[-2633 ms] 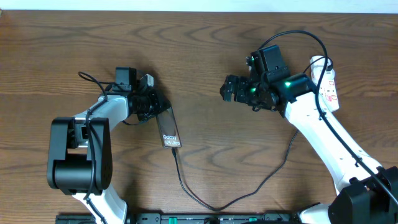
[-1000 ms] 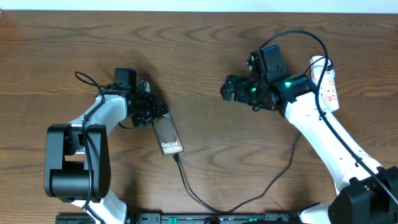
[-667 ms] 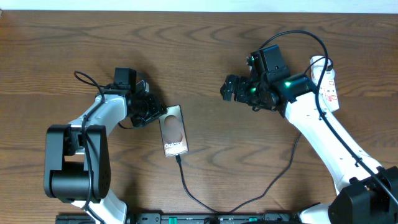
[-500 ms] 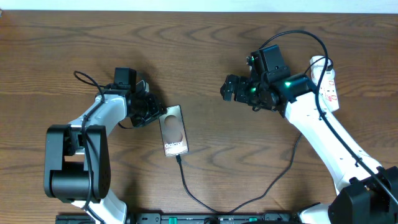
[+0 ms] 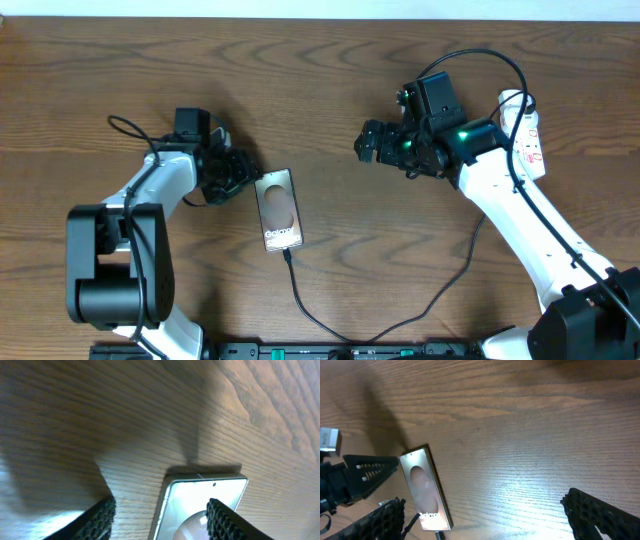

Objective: Plug charger to phone and switch on socket
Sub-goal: 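Lower the phone flat onto the table with the left gripper and release, then move the right gripper over the power strip's switch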

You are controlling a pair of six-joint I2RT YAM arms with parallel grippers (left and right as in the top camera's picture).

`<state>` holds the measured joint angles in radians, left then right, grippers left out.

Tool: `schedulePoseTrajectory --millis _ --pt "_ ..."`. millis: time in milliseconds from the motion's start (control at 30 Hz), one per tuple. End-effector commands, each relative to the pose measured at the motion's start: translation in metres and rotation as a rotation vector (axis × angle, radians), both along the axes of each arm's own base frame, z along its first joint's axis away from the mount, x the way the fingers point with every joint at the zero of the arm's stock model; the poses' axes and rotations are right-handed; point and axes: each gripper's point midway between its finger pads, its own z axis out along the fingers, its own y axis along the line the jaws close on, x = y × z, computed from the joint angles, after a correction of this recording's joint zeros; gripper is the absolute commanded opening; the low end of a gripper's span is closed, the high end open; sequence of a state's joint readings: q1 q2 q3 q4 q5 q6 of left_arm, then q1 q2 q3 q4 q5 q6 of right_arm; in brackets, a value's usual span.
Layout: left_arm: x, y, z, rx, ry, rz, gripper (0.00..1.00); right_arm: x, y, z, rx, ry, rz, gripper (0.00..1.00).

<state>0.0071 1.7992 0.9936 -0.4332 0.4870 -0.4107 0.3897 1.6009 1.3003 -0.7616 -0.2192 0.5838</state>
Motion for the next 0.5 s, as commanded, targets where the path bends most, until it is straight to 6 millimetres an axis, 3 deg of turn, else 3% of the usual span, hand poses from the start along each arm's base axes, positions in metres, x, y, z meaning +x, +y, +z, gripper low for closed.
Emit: schedulePoseTrajectory --millis 0,133,200,367,467 --pt "0.013 0.004 0.038 -0.004 -0.122 -0.013 0.66 0.001 0.0 0.006 0.0 -0.019 -0.006 0.99" --pt "0.02 -0.012 0.103 -0.081 -0.31 -0.079 0.78 0.001 0.0 0.006 -0.001 -0.018 -0.006 0.99" --pt "0.017 -0.017 0.132 -0.104 -0.39 -0.103 0.91 0.001 0.0 0.006 0.0 -0.017 -0.006 0.99" --pt "0.003 -0.026 0.183 -0.099 -0.537 -0.152 0.92 -0.002 0.003 0.007 0.015 -0.009 0.012 0.99" --pt "-0.003 -0.027 0.205 -0.093 -0.604 -0.158 0.92 -0.003 -0.011 0.017 0.001 0.006 0.012 0.99"
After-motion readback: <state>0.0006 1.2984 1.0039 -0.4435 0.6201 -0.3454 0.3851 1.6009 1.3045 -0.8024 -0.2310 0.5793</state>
